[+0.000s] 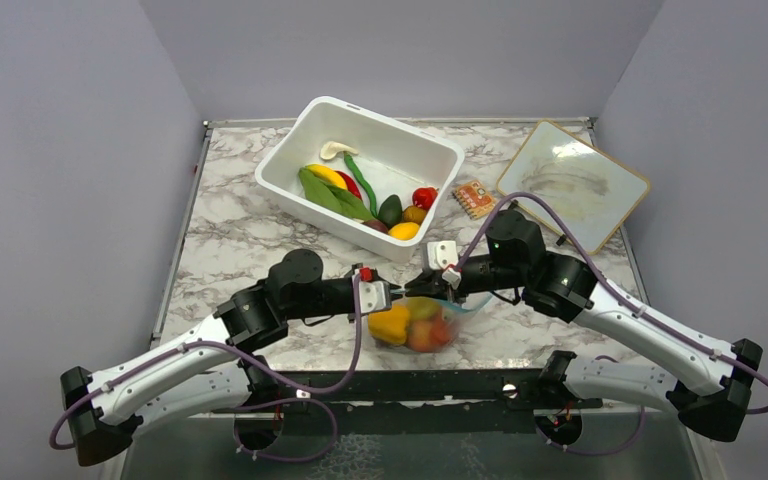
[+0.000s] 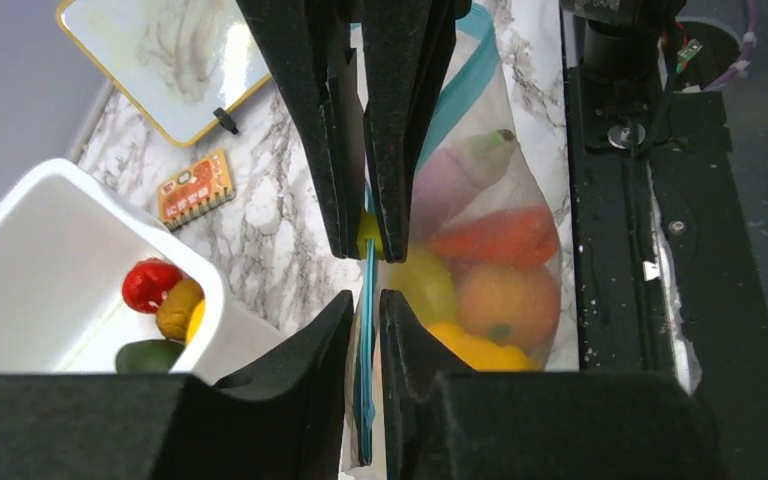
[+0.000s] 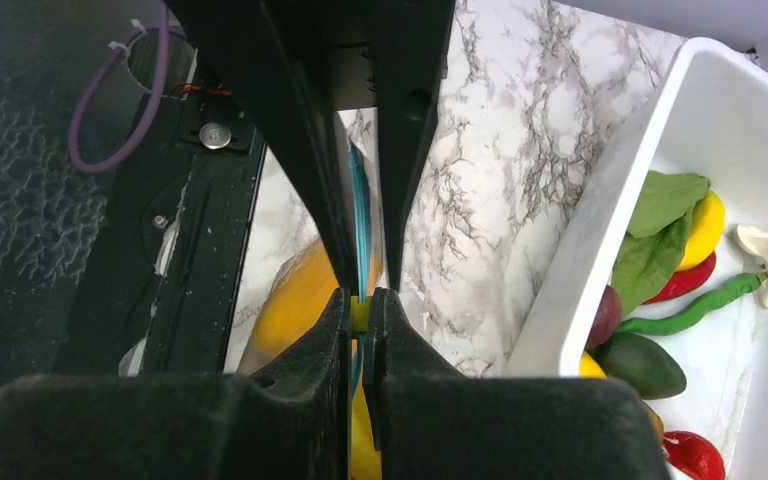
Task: Place the food in the zip-top bag and seal the zipper
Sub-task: Zip the zipper food storage bag at the center of the board.
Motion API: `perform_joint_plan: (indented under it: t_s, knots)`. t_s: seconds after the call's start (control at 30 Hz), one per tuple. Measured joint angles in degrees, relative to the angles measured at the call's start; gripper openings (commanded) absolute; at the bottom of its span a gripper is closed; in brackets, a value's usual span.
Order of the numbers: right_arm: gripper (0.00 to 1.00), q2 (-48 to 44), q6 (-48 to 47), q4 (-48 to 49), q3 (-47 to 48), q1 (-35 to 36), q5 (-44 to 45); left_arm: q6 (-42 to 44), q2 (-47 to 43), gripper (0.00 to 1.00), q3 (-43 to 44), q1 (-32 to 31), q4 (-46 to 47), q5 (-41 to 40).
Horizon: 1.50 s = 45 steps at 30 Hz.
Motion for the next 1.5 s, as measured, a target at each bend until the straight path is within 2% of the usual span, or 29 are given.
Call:
perform_joint_plan:
  t_s: [0.07,0.37,0.73,1.13,1.5]
  knots:
    - [0.01,0.0,0.0,0.2,0.0,0.0,0.0,0.2,0.1,0.00,0.0,0.0,0.2,0.0]
    - [0.01,-1.5,0.0,2.4,-1.7,0.1,1.6,1.0,-2.8,0.00,0.0,-0.1,-1.7,-1.3]
    - [0.01,-4.6,0.0,1.0,-1.9,0.4,7.9,3.8,-10.9,0.00,0.0,-0.2,-7.3,-8.5]
    - [0.01,-7.8,-0.2,-3.3,-1.9,0.5,15.5,7.6,-14.6,0.00,3.3,-0.4,-14.8,-14.7]
    - [0.01,-12.5,-2.4,-11.2,-1.4,0.5,24.3,9.7,-17.6,0.00,4.6,-0.4,-19.5,-20.3]
